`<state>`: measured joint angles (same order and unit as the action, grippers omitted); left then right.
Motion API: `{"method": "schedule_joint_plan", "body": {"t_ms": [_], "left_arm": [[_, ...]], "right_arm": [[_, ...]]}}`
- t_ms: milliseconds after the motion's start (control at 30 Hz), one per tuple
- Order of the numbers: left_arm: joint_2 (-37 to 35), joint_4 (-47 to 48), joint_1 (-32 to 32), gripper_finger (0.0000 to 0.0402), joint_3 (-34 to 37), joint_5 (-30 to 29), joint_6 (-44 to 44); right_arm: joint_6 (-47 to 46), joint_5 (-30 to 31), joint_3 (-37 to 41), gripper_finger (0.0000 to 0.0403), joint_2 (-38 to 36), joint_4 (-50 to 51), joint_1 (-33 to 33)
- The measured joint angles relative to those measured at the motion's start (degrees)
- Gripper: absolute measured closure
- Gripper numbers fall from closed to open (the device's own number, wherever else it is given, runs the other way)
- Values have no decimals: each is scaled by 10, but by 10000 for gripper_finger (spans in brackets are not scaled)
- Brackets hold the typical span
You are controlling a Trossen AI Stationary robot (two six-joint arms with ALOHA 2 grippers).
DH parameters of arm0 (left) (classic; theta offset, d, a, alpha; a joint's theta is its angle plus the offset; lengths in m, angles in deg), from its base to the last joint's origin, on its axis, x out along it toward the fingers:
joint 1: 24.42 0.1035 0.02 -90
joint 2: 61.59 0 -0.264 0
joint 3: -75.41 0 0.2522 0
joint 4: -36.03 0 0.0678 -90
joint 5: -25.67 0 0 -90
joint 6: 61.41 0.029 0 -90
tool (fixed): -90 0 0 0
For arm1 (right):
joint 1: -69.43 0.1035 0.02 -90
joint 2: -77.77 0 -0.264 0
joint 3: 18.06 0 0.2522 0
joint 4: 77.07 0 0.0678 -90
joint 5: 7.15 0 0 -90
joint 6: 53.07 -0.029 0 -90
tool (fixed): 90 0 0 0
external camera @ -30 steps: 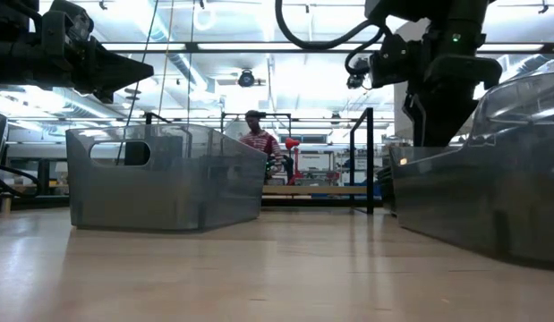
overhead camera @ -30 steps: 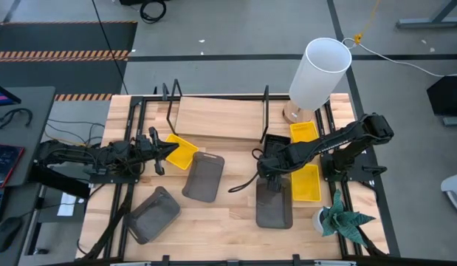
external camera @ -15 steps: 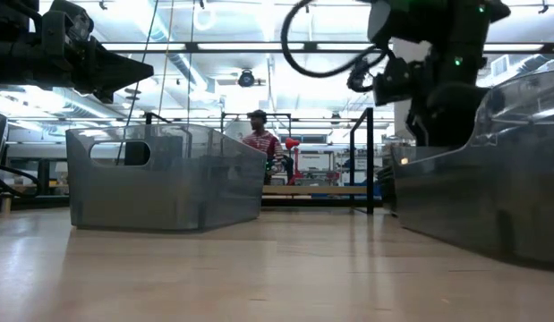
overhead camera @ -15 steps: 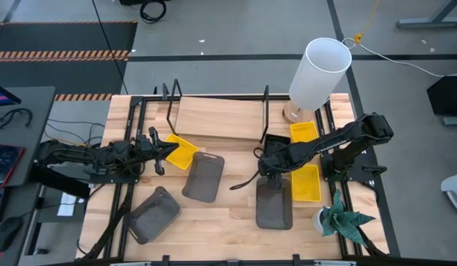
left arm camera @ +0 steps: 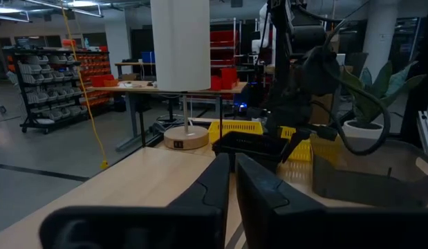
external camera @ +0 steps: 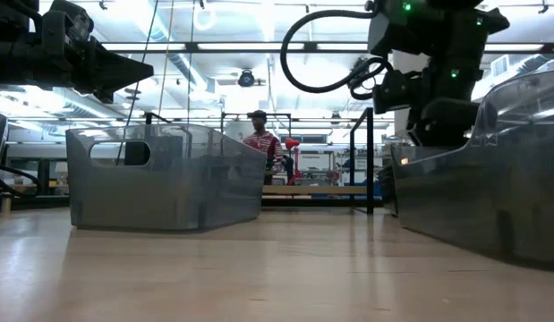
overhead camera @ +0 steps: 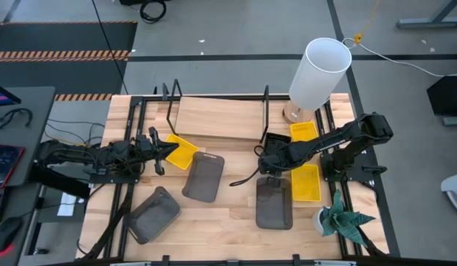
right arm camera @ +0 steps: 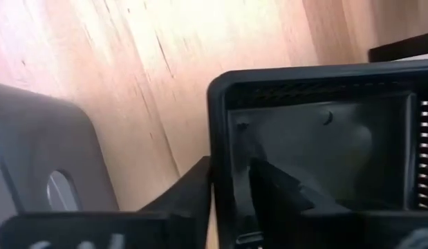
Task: Stack baskets on shelf by color
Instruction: Put the stacked black bins on the shelf
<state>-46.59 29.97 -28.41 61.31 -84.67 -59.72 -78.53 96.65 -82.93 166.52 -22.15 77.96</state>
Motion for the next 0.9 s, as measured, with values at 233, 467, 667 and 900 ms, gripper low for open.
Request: {"method": "schedule_joint_plan", "body": {"t_ms": [233,467,667,900], "left_arm": [[0,0,0,371,0,0,0],[0,0,0,375,0,0,0],[0,0,0,367,0,0,0],[0,0,0,371,0,0,0]], "right_arm": [[-4,-2,0,383,0,0,0],[-5,-6,-8,373,0,17,0],[-14,3,-64,382,0,89,1],[-44,-4,-141,377,0,162,10]]}}
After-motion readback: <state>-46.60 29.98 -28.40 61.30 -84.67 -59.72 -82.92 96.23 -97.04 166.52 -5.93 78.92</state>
